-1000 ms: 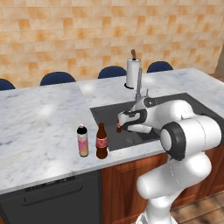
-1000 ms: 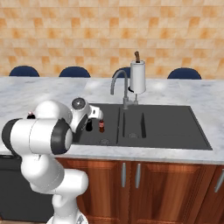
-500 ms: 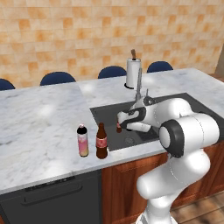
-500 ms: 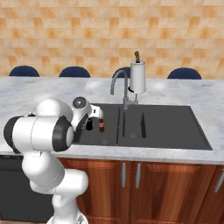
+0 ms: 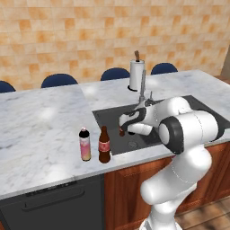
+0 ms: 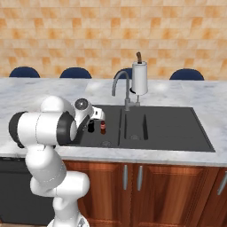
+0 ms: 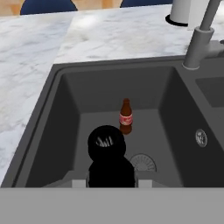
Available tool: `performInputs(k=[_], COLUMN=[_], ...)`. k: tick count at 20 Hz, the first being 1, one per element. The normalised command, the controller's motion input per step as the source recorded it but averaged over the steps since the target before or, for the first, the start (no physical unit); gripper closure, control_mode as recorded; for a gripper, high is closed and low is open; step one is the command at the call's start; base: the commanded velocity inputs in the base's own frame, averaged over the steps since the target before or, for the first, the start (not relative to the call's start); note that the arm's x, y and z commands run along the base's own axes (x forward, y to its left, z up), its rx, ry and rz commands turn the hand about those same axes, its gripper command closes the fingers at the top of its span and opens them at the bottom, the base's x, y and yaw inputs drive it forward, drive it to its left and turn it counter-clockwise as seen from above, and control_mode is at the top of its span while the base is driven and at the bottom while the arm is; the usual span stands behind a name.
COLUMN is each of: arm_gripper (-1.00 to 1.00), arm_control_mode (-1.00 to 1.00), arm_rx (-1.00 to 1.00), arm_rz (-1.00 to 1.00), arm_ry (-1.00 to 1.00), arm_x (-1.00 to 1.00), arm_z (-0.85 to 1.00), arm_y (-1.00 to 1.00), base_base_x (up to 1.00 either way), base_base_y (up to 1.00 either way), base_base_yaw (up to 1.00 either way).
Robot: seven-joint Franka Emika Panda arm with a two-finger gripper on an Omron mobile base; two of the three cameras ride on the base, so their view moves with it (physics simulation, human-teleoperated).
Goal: Place the large bottle from the dining counter next to the other large bottle outside the sink, and place the small bottle from the dining counter next to the other small bottle inside the sink.
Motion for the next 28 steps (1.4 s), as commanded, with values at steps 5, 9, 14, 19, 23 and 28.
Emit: performInputs(k=[5,9,14,19,23,28], arm_gripper=[1.0,1.0,1.0,1.0,1.0,1.0], arm_control_mode=[-1.0,-1.0,-1.0,-1.0,-1.0,-1.0], arm_rx=[0.0,0.0,0.0,0.0,0.0,0.0], arm_rz=[0.0,0.0,0.0,0.0,0.0,0.0], arm_ry=[0.0,0.0,0.0,0.0,0.0,0.0], arm_x=[0.31,0.14,0.05,0.12,0.17,0.1], arm_z=[-0.2,-0.25,-0.32,-0.32,-0.27,-0.21], arm_y=[0.0,0.0,0.0,-0.04,-0.11,-0.2], base_base_x=[0.0,0.0,0.0,0.0,0.0,0.0], base_base_y=[0.0,0.0,0.0,0.0,0.0,0.0], base_base_yaw=[0.0,0.0,0.0,0.0,0.0,0.0])
